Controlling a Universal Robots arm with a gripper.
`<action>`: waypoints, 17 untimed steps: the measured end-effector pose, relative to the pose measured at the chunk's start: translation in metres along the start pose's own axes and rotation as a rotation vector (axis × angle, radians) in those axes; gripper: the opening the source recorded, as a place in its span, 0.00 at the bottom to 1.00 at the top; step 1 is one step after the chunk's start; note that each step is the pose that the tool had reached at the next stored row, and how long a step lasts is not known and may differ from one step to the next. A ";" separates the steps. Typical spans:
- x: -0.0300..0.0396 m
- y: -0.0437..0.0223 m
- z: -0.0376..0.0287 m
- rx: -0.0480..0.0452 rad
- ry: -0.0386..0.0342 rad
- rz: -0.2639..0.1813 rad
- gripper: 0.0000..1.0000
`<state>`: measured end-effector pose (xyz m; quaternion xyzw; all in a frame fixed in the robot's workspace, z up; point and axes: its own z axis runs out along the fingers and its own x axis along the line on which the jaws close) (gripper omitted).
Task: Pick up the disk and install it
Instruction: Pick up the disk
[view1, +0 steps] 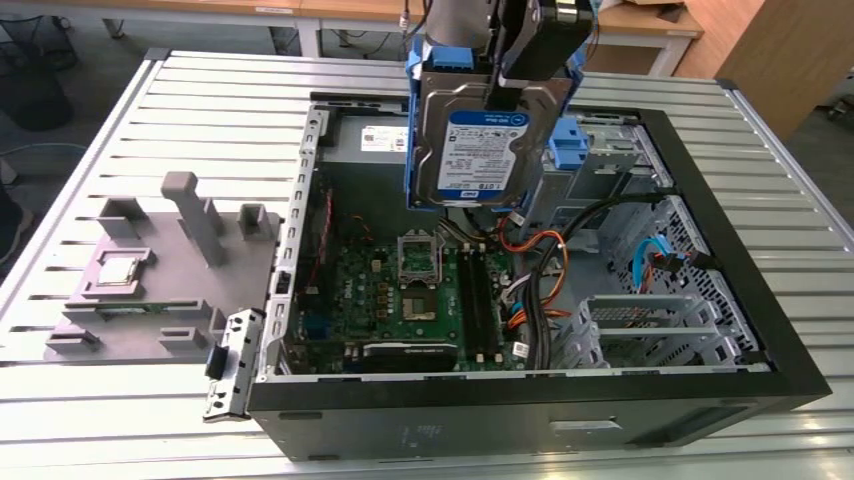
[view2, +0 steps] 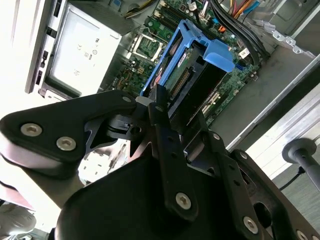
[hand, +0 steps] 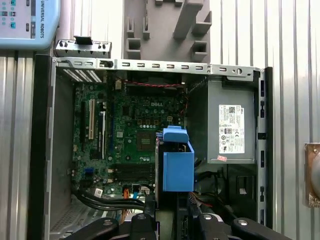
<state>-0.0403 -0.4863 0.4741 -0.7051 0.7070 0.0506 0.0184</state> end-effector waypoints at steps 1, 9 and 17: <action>0.0012 0.0000 0.0000 0.0000 -0.0002 0.000 0.35; 0.0081 0.0001 -0.0001 0.0000 -0.0016 0.000 0.35; 0.0179 -0.0001 -0.0009 -0.0001 -0.0041 0.000 0.35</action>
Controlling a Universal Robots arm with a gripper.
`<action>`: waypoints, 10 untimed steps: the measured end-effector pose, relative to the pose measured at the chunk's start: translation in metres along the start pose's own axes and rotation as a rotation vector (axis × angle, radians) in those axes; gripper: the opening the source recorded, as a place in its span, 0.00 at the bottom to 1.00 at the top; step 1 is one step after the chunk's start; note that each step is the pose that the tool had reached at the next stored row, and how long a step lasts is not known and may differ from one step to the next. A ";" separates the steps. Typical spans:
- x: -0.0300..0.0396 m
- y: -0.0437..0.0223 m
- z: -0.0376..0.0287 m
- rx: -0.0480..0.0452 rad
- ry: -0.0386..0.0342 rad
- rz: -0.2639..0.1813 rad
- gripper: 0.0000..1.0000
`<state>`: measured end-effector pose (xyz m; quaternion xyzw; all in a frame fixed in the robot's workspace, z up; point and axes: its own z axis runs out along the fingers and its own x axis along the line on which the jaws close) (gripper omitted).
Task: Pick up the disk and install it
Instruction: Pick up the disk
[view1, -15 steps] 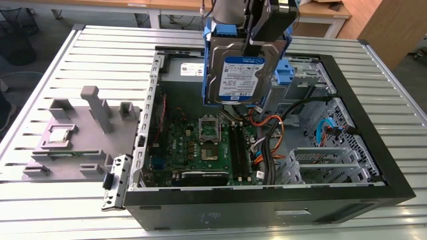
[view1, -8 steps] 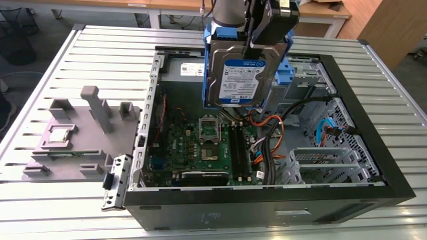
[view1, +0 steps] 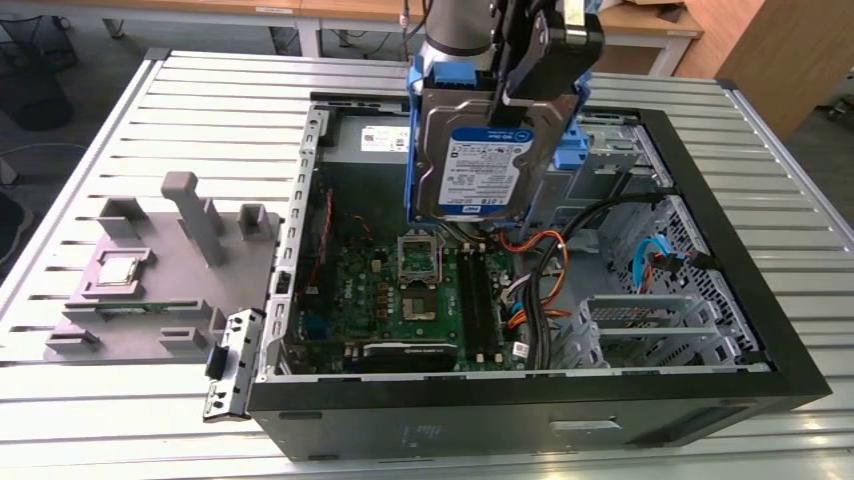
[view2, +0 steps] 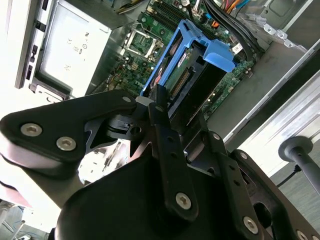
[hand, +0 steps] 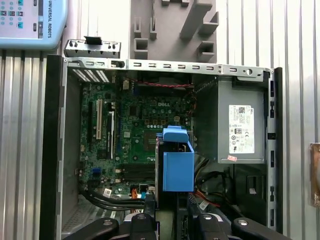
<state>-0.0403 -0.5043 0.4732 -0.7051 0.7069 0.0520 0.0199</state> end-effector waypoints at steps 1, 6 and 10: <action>0.0008 0.0000 -0.0001 0.0000 0.0000 0.000 0.35; 0.0047 0.0001 -0.0004 0.0000 0.0000 0.000 0.35; 0.0077 0.0000 -0.0007 0.0000 0.0001 0.000 0.35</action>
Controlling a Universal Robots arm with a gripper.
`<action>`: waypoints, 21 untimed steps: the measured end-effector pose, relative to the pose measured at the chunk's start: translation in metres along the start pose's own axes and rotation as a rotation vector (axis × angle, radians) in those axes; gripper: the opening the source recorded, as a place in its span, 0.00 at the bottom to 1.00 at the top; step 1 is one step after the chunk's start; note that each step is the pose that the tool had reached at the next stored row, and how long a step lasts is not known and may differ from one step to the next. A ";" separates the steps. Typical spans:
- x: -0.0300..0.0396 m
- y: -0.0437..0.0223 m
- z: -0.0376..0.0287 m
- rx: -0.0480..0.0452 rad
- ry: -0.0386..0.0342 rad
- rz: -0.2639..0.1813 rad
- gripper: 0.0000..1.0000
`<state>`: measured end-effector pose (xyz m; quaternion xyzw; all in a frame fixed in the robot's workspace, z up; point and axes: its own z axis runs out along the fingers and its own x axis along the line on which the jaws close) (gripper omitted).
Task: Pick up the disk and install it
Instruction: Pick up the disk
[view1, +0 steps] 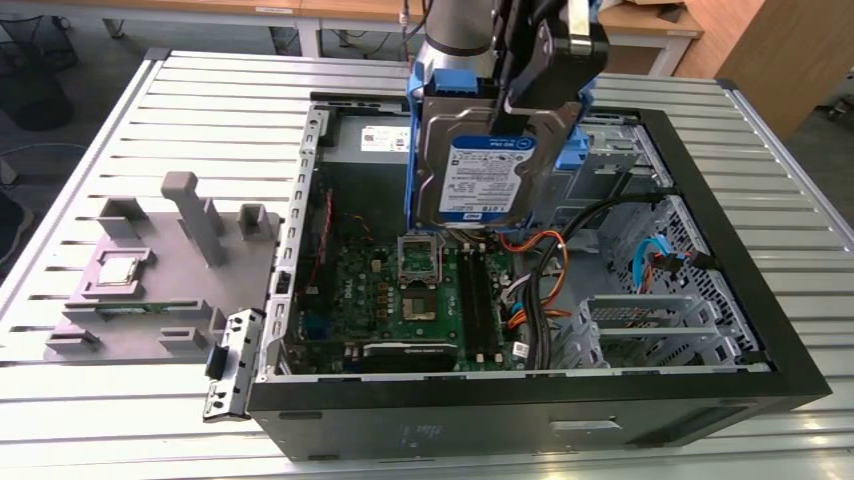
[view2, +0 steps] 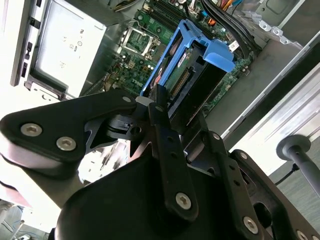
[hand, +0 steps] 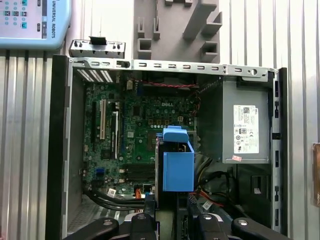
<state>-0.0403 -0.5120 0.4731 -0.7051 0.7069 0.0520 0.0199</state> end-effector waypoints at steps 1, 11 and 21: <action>0.0008 0.0000 -0.0001 0.0000 0.0000 0.000 0.35; 0.0051 0.0000 -0.0005 0.0000 0.0000 0.000 0.35; 0.0092 0.0000 -0.0009 0.0000 -0.0001 0.000 0.35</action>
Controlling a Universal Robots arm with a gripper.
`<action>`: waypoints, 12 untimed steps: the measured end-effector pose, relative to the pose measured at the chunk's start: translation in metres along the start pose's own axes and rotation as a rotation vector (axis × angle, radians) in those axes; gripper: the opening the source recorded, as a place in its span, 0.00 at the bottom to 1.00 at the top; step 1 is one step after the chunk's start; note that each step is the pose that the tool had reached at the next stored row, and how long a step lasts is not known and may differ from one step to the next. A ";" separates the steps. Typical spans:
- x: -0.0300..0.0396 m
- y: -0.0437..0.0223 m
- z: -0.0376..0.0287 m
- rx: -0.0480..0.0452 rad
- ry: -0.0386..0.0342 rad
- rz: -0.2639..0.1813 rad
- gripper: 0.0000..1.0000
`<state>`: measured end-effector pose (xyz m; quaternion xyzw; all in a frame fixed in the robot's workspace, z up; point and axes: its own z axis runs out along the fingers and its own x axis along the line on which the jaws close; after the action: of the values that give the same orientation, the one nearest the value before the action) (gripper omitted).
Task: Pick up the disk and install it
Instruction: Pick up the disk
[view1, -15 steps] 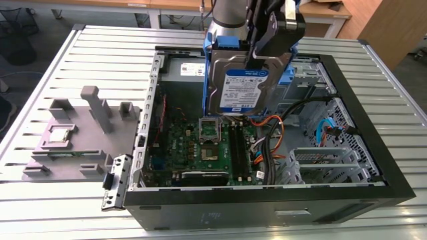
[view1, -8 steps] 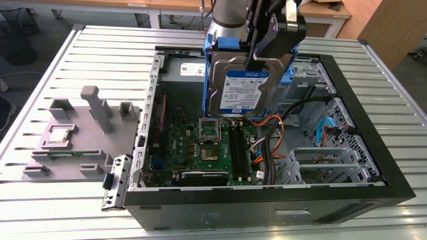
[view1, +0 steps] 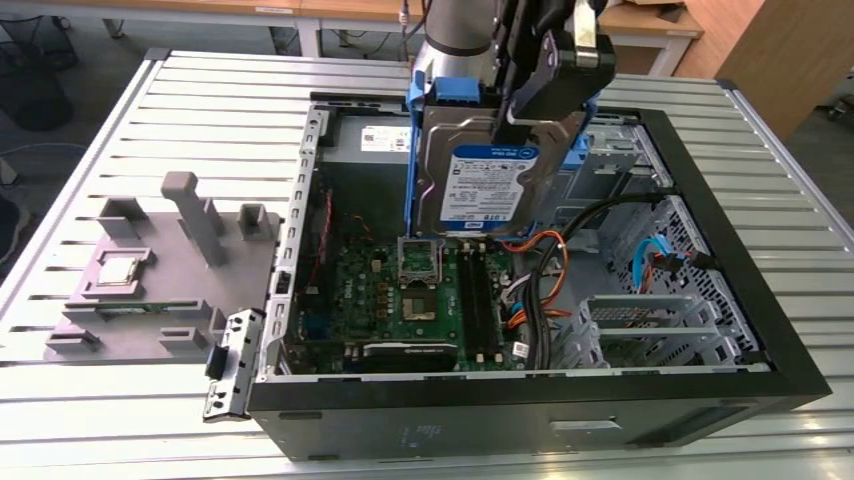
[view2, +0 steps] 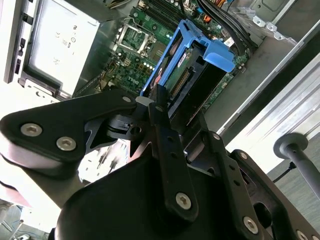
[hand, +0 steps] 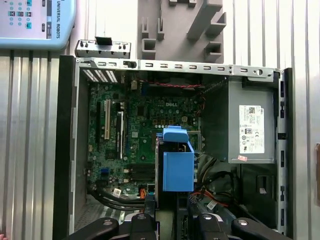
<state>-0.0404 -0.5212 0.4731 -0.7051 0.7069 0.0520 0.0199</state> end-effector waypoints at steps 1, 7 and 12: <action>0.0003 0.0000 0.0000 0.0000 0.0000 0.000 0.35; 0.0045 0.0000 -0.0004 0.0000 -0.0007 0.000 0.35; 0.0089 0.0000 -0.0009 0.0000 -0.0020 0.000 0.35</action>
<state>-0.0403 -0.5302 0.4731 -0.7051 0.7069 0.0527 0.0206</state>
